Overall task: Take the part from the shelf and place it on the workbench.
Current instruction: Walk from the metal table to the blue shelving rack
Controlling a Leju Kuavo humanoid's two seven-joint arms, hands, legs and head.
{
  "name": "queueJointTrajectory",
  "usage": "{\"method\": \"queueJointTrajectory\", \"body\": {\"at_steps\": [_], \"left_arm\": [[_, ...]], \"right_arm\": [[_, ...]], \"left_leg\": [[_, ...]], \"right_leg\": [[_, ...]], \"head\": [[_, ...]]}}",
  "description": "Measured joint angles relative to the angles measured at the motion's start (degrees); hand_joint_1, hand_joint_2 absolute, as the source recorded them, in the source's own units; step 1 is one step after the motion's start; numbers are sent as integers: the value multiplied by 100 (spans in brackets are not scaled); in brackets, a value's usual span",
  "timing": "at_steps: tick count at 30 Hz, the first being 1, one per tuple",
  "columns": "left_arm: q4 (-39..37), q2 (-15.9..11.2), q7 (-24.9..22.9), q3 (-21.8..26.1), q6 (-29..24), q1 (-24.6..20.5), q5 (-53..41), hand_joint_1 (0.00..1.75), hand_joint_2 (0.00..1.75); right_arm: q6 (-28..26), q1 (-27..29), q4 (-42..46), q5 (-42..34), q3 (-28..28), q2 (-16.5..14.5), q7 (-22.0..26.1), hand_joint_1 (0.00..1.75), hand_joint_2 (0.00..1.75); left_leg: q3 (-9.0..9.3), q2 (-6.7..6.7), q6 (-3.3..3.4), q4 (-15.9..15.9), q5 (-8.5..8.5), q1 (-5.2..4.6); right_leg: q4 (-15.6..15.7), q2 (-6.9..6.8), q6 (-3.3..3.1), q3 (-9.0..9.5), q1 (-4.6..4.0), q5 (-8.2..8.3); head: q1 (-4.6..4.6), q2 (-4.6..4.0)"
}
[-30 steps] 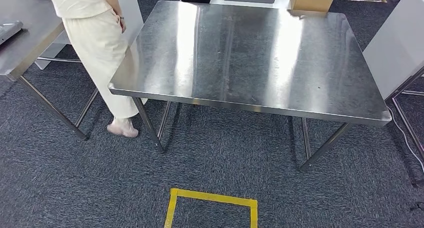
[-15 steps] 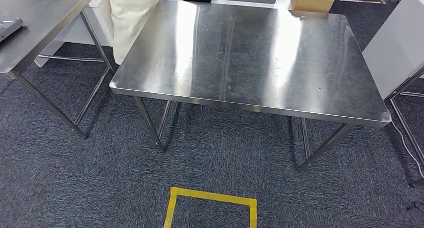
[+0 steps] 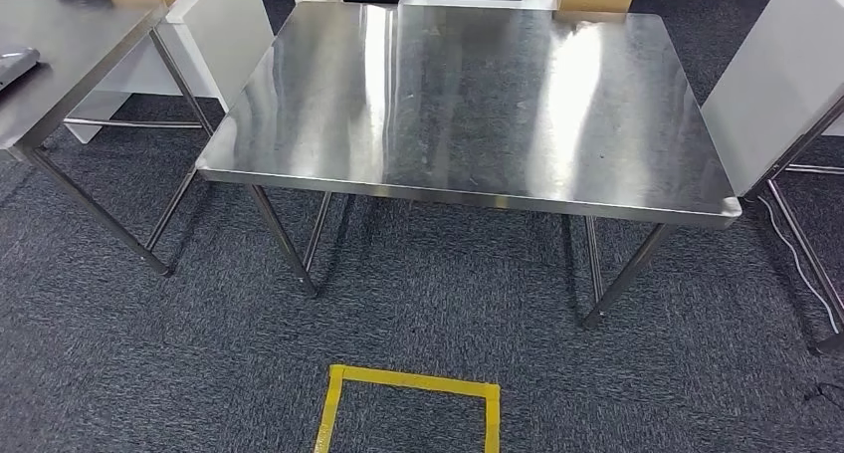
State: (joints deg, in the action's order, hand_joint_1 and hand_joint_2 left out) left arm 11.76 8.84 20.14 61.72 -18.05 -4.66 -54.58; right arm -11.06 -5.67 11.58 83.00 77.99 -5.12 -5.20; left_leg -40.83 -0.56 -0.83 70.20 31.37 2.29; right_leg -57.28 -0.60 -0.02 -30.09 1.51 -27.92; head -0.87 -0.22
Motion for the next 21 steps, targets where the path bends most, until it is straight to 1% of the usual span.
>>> {"method": "queueJointTrajectory", "body": {"at_steps": [1,2,3,4,5,6,7,8,10,11,12,13,15,16,17,18,19,20,21], "left_arm": [[0,-1,1,0,2,-2,0,0,0],[0,-2,1,0,3,-2,0,0,0],[0,-3,1,0,5,-2,0,0,0],[0,-3,1,0,6,-2,0,0,0],[2,-10,1,0,6,-6,0,0,0],[3,-19,2,-1,9,-13,-2,0,0],[5,-27,7,-1,12,-22,-4,0,0],[6,-36,12,-1,14,-29,-5,0,0],[7,-43,23,1,18,-30,-5,0,0],[7,-45,25,2,20,-29,-5,0,0],[7,-45,28,2,23,-30,-4,0,0],[7,-42,30,2,31,-33,-4,0,0],[7,-37,32,2,49,-35,-4,0,0],[7,-36,31,2,56,-34,-4,0,0],[6,-32,31,2,58,-32,-4,0,0],[5,-27,30,2,58,-31,-4,0,0],[5,-22,27,2,58,-31,-4,0,0],[4,-17,25,2,58,-32,-5,0,0],[5,-15,21,2,58,-33,-5,0,0]], "right_arm": [[0,12,0,-1,0,1,-1,0,0],[0,22,0,-1,0,1,-1,0,0],[0,27,0,-1,0,1,-2,0,0],[0,27,0,-1,0,0,-2,0,0],[0,24,-2,-1,0,-7,-3,0,0],[-2,20,-4,-1,-1,-18,-3,0,0],[-4,17,-6,-1,-1,-28,-4,0,0],[-7,14,-8,-1,-2,-34,-4,0,0],[-11,9,-9,-2,-2,-38,-4,0,0],[-13,8,-9,-2,-2,-35,-4,0,0],[-14,9,-9,-4,-2,-36,-4,0,0],[-15,11,-9,-6,-2,-32,-5,0,0],[-15,14,-9,-11,-2,-25,-13,0,0],[-15,15,-9,-14,-2,-20,-22,0,0],[-16,16,-9,-15,-2,-13,-31,0,0],[-17,16,-9,-15,-2,-3,-41,0,0],[-18,15,-9,-16,-2,6,-50,0,0],[-20,11,-9,-16,-3,13,-56,0,0],[-21,4,-9,-16,-3,16,-63,0,0]], "left_leg": [[-85,18,2,318,156,-6],[-71,28,21,451,206,-15],[67,34,60,342,149,-32],[312,39,122,28,27,-61],[613,52,212,-401,-92,-107],[867,87,293,-786,-178,-151],[1038,118,355,-1055,-225,-198],[1113,142,397,-1193,-236,-235],[1108,143,424,-1257,-291,-258],[1104,139,431,-1310,-346,-247],[1091,137,448,-1363,-408,-233],[1065,136,456,-1409,-470,-217],[965,127,471,-1421,-550,-216],[909,122,464,-1417,-583,-216],[857,116,453,-1412,-618,-213],[809,110,435,-1403,-652,-206],[766,104,412,-1390,-680,-196],[729,99,387,-1365,-702,-190],[693,95,355,-1340,-722,-187]], "right_leg": [[-3,-26,-19,-40,-31,23],[-5,-49,-28,-73,-61,43],[-5,-64,-33,-95,-90,60],[-4,-74,-35,-107,-116,74],[-4,-82,-33,-111,-124,87],[-6,-92,-24,-115,-151,100],[-10,-107,-8,-120,-157,112],[-12,-124,16,-125,-155,128],[-6,-153,82,-141,-155,161],[-31,-140,110,-163,-158,142],[-131,-107,117,-216,-160,55],[-346,-63,106,-312,-159,-103],[-1033,8,69,-575,-127,-523],[-1350,20,82,-674,-109,-671],[-1503,24,124,-685,-89,-728],[-1432,25,189,-582,-67,-689],[-1134,25,265,-363,-43,-577],[-675,27,330,-73,-11,-458],[-289,46,355,185,-7,-356]], "head": [[-11,0],[-14,0],[-15,0],[-15,0],[-15,0],[-7,0],[0,0],[7,0],[4,0],[3,0],[9,0],[25,0],[60,0],[75,0],[84,0],[90,0],[97,0],[103,0],[108,0]]}}
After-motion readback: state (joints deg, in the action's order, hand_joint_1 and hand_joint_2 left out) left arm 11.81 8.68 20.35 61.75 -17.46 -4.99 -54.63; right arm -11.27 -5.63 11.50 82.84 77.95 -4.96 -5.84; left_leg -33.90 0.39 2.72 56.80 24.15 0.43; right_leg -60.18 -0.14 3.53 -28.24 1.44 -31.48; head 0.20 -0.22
